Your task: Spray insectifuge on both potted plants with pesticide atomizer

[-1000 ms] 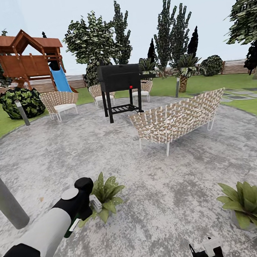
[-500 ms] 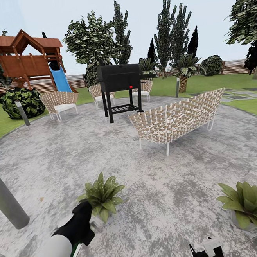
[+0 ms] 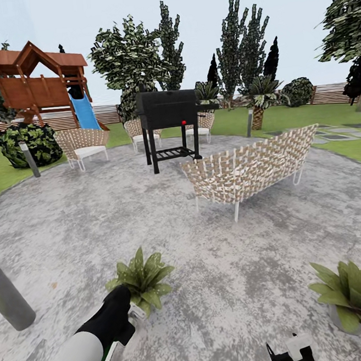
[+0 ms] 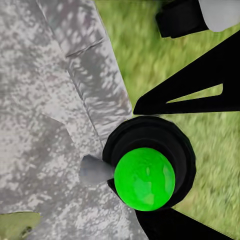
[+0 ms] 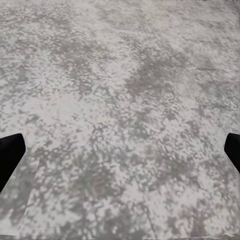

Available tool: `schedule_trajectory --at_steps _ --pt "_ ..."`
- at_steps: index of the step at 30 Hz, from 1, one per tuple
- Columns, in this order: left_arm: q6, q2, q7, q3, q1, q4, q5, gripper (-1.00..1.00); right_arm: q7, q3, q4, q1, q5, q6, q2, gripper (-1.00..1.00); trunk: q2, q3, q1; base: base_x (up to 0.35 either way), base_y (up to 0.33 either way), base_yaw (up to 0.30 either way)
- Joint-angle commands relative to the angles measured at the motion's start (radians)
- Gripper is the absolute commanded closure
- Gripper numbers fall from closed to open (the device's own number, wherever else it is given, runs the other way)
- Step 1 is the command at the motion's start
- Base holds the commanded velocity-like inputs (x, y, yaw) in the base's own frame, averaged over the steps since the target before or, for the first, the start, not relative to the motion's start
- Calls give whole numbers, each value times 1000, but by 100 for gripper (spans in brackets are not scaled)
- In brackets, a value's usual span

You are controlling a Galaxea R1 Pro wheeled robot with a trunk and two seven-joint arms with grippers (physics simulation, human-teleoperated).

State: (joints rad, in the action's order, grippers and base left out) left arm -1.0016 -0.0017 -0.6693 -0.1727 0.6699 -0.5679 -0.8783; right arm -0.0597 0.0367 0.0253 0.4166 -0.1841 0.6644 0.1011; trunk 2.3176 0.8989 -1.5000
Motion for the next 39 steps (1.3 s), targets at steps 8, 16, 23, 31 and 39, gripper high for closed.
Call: schedule_trajectory --at_steps 8,16,23,31,39 --pt "-2 8 -10 1 -58 28 -9 100 -6 3 -1 1 -6 3 -1 -100 0 1 0 59 -2 0" --pt "-1 0 2 131 -64 17 -5 100 -6 3 -1 1 -6 3 -4 -100 0 1 0 0 0 92" --pt "-2 -3 10 137 -61 -17 -6 100 -6 3 0 1 -6 3 -4 -100 0 1 0 0 0 114" --pt "-4 -36 10 132 -49 -47 -19 100 -6 3 -1 1 -6 3 -4 -100 0 1 0 0 0 1" --pt "-3 -2 10 137 -62 -38 -22 100 -6 3 -1 1 -6 3 -4 -100 0 1 0 0 0 0"
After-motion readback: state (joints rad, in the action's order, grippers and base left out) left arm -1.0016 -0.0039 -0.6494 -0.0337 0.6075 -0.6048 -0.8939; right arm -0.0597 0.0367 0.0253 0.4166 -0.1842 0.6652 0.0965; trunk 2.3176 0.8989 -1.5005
